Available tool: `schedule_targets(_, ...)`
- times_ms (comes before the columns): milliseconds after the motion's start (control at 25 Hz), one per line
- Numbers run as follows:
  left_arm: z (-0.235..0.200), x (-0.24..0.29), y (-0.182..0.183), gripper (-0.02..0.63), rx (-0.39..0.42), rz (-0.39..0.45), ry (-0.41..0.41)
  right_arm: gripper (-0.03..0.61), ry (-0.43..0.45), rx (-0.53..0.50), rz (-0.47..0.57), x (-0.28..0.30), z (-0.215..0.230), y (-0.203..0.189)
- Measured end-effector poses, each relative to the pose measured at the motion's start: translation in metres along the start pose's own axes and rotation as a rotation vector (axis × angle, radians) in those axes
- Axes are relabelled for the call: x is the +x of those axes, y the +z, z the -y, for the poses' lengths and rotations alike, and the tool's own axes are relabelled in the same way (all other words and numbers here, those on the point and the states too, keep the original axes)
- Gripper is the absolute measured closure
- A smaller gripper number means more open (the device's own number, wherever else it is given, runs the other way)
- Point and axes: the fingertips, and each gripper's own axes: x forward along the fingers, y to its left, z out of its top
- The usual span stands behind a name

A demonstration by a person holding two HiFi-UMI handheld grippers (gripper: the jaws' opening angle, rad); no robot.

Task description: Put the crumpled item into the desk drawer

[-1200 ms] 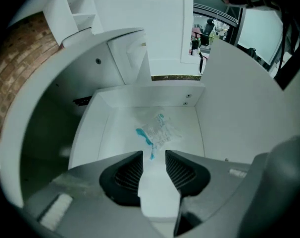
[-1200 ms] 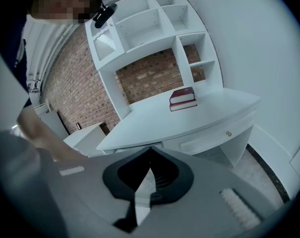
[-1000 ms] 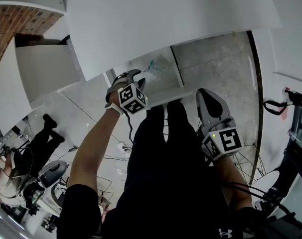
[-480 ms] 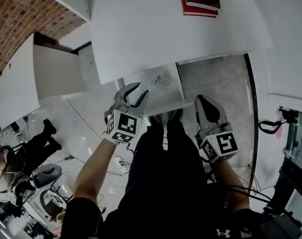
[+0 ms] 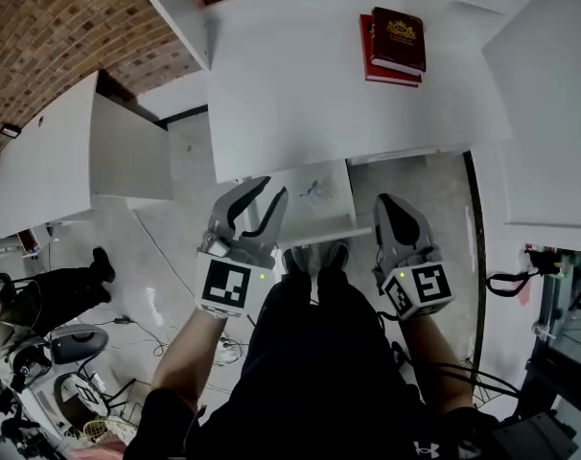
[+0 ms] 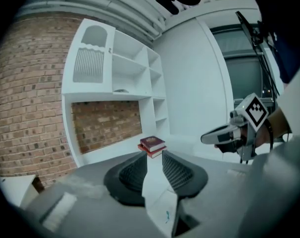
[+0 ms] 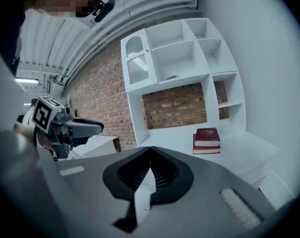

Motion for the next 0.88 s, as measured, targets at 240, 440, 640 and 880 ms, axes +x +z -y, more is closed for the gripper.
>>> schedule_targets(240, -0.016, -0.025, 0.041, 0.559, -0.058, 0.114, 0.098, 0.575, 0.01, -0.04, 0.047, 0.002, -0.012, 0.029)
schedule_targets(440, -0.025, -0.03, 0.059, 0.589, -0.07, 0.149, 0.115, 0.575, 0.003, -0.073, 0.094, 0.001, -0.014, 0.058)
schedule_targets(640, -0.029, -0.03, 0.072, 0.601, -0.085, 0.179, 0.111, 0.575, -0.004, -0.101, 0.141, 0.0, -0.015, 0.084)
schedule_targets(880, -0.032, -0.031, 0.084, 0.611, -0.078, 0.194, 0.1, 0.575, -0.017, -0.122, 0.176, -0.005, -0.015, 0.102)
